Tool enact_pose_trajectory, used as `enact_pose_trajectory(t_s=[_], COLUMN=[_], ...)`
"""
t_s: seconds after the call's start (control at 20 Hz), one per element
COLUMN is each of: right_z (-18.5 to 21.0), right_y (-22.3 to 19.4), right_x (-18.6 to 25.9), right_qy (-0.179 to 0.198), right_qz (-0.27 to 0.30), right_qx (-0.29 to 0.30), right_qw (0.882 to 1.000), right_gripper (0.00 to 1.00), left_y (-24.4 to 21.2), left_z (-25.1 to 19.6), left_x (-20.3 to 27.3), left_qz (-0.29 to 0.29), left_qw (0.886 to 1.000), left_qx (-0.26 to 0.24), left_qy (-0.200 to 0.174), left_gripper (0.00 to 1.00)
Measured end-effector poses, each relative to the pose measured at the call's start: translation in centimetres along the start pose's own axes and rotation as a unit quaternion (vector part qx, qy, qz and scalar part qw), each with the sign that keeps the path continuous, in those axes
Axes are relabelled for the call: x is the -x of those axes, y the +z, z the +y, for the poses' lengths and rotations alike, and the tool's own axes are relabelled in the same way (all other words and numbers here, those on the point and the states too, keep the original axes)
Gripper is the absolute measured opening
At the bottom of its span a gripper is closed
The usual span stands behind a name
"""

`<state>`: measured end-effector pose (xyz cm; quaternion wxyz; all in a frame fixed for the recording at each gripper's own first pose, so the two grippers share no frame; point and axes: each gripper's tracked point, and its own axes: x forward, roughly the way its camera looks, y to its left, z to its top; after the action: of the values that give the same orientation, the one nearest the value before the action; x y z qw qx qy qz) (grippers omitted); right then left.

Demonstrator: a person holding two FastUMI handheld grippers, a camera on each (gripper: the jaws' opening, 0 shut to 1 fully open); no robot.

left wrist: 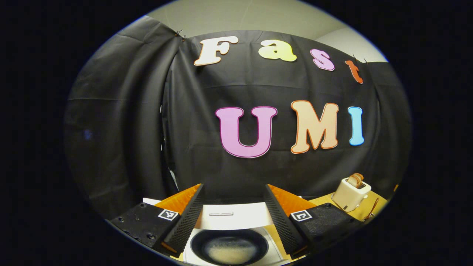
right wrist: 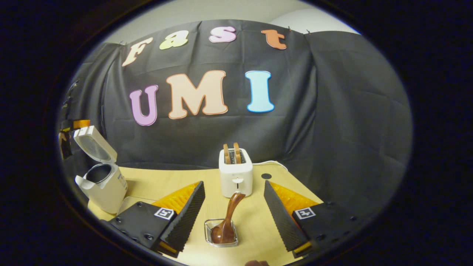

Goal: Close the left gripper, press the button to open the rice cooker; take a wooden spoon from the chopstick holder with the right hand, scoop a spoonful of rice and pour it into the rice cooker, then put the wooden spoon back into the chopstick holder.

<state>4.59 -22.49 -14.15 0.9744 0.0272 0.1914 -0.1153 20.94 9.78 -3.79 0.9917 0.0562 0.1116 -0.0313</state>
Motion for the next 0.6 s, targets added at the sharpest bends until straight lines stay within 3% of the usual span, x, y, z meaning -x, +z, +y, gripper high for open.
enact_pose_trajectory(t_s=[0.6], right_z=[-2.7], right_y=[2.1], right_x=[0.2], right_qy=[-0.024], right_qz=[-0.026], right_qx=[-0.015], right_qw=[0.999], right_gripper=[0.99], left_y=[-7.2], left_z=[-0.9], left_x=[6.3], left_qz=[0.027], left_qw=[1.0], left_qx=[0.006], left_qy=[0.006], left_gripper=[0.94])
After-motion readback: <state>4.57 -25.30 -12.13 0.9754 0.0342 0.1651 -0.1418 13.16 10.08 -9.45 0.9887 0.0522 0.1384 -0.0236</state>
